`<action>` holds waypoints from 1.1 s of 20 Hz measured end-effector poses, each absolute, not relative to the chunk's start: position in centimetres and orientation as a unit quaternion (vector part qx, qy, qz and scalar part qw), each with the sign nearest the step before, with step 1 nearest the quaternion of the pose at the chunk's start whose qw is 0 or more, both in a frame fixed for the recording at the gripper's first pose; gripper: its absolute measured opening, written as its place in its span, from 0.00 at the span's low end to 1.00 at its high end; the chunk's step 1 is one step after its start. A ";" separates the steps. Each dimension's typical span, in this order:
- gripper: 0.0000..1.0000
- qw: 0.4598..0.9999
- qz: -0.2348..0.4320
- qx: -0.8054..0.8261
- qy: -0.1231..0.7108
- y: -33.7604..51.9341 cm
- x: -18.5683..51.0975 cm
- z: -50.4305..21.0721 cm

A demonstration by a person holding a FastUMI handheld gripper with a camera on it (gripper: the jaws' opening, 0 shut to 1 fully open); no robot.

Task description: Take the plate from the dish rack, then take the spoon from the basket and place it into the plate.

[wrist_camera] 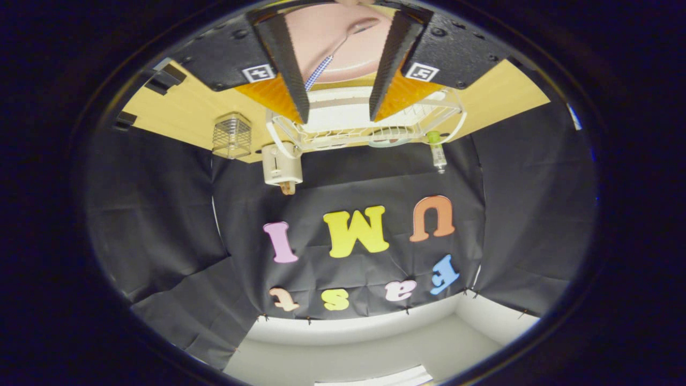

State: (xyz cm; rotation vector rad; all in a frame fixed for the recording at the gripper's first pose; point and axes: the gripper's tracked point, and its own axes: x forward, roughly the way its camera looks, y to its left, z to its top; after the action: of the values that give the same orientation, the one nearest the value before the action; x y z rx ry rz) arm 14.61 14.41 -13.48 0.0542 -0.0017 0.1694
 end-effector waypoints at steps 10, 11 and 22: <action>1.00 0.998 0.053 -0.021 -0.035 9.3 8.2 -4.7; 1.00 0.997 0.055 -0.018 -0.041 8.9 7.0 -3.6; 1.00 0.996 0.062 0.002 -0.068 5.0 0.2 1.8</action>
State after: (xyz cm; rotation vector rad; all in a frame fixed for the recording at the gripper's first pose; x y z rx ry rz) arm 0.18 5.05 1.78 0.0046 -0.1354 0.1234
